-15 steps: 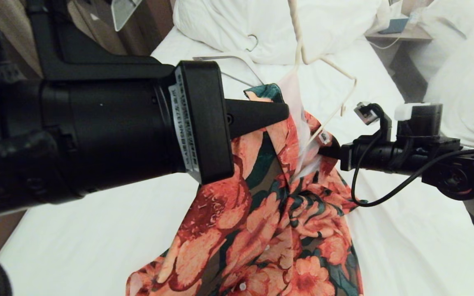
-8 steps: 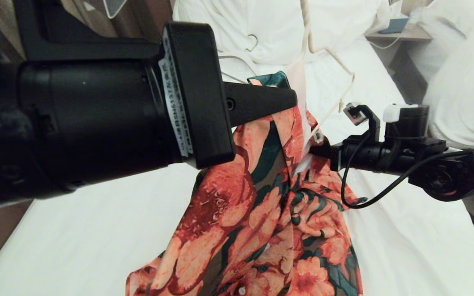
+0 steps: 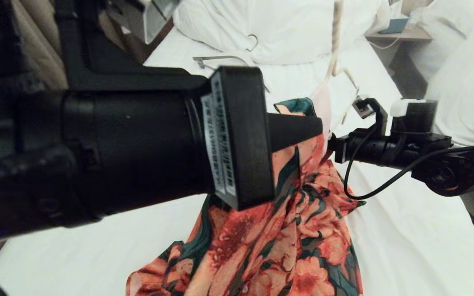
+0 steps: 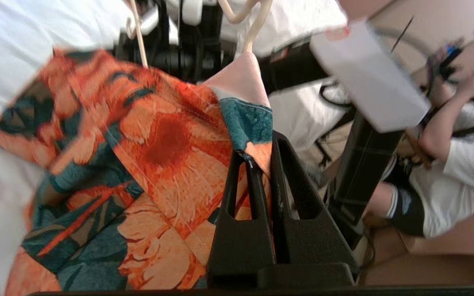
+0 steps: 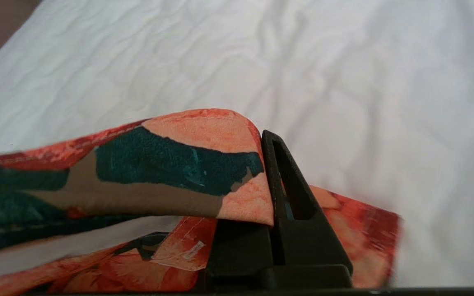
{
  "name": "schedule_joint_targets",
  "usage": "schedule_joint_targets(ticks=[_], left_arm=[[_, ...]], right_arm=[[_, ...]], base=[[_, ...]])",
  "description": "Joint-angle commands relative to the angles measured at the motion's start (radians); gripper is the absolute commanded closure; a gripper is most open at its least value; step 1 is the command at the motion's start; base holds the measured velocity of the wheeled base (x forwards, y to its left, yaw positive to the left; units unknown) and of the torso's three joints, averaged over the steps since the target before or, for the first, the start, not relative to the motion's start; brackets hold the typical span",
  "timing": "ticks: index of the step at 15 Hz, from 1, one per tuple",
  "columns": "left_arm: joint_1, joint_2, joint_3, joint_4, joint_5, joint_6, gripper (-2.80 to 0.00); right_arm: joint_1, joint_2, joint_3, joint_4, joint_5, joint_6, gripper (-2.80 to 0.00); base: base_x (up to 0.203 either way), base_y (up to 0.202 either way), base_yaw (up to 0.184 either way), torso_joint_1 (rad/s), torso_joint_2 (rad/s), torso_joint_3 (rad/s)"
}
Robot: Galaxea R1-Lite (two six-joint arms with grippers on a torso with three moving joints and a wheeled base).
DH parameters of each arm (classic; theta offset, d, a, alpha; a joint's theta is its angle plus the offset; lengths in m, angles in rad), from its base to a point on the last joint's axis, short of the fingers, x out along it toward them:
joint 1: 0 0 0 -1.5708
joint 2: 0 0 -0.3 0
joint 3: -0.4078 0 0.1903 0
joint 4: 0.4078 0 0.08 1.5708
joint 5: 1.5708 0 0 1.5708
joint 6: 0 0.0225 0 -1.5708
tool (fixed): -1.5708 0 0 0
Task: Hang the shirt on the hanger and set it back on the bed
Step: Hook the other side of the shirt onto the hanger
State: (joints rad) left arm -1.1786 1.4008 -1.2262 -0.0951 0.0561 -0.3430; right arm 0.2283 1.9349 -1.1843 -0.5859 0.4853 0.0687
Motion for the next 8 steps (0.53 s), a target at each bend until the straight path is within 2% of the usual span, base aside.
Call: schedule_joint_targets(ticks=[1,8], left_arm=[[-0.007,0.068,0.002,0.000,0.001,-0.003,0.00],[-0.036,0.129,0.011,-0.002,0.001,-0.007,0.00]], right_arm=[[-0.016,-0.008,-0.003,-0.002,0.005,0.001,0.00],[-0.060,-0.074,-0.063,0.173,0.063,-0.002,0.00]], base=[[0.000,0.000,0.000,0.000,0.00,0.000],[0.000,0.000,0.000,0.000,0.00,0.000]])
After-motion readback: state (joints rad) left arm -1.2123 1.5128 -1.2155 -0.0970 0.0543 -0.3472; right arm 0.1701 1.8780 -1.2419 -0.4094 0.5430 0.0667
